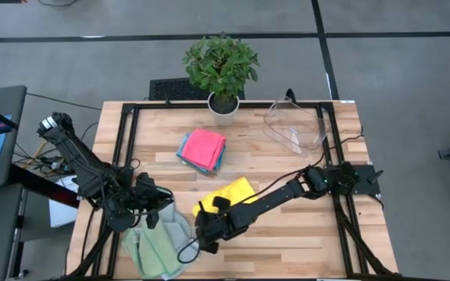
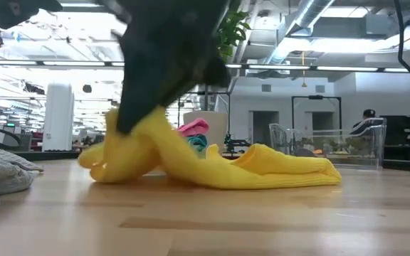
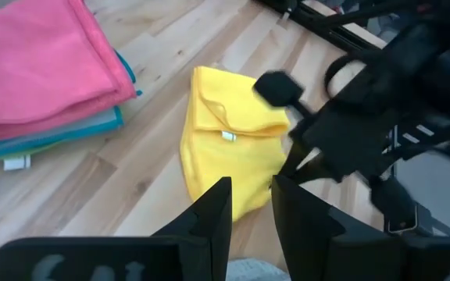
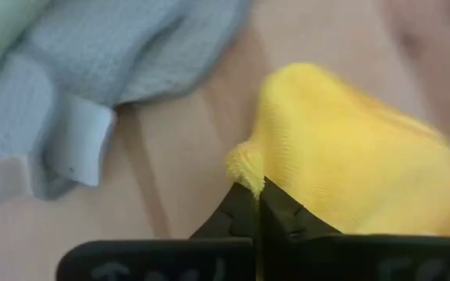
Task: Fold microfiber towels
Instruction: Fold the yellow microfiber towel
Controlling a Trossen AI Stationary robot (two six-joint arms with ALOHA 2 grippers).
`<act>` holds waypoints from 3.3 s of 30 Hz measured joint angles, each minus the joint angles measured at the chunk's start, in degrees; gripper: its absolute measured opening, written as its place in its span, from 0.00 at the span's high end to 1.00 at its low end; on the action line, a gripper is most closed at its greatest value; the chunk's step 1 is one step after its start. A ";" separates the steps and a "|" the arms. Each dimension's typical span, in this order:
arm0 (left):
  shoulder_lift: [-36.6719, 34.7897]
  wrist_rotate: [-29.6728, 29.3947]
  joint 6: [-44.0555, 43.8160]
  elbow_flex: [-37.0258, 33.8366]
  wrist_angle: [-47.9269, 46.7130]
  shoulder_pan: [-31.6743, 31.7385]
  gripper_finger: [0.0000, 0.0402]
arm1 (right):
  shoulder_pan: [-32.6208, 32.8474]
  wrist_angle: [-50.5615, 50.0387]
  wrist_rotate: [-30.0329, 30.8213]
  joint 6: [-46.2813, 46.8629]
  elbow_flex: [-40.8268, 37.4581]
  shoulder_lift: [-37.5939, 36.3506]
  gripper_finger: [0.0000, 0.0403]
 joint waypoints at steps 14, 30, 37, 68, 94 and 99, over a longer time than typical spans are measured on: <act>0.02 -4.50 0.22 0.00 0.26 0.00 0.79 | 3.25 -15.73 8.67 21.46 0.16 -3.69 0.94; 0.02 -4.90 2.30 0.00 0.30 1.85 0.79 | 4.33 -30.00 11.85 40.99 -0.03 -5.87 0.93; 0.02 -2.28 3.55 0.00 0.55 4.65 0.79 | 4.57 -33.12 9.40 49.35 -3.43 -5.99 0.93; 0.00 -1.06 6.28 0.00 0.59 12.30 0.79 | -0.07 -28.76 3.96 50.96 -23.92 -12.46 0.77; 0.79 12.25 25.49 -0.02 11.30 20.54 0.79 | 1.81 -12.33 18.13 18.47 -33.24 -37.03 0.44; 0.79 12.62 26.12 -0.02 11.07 20.74 0.79 | 6.66 1.47 16.74 6.51 -37.21 -33.68 0.44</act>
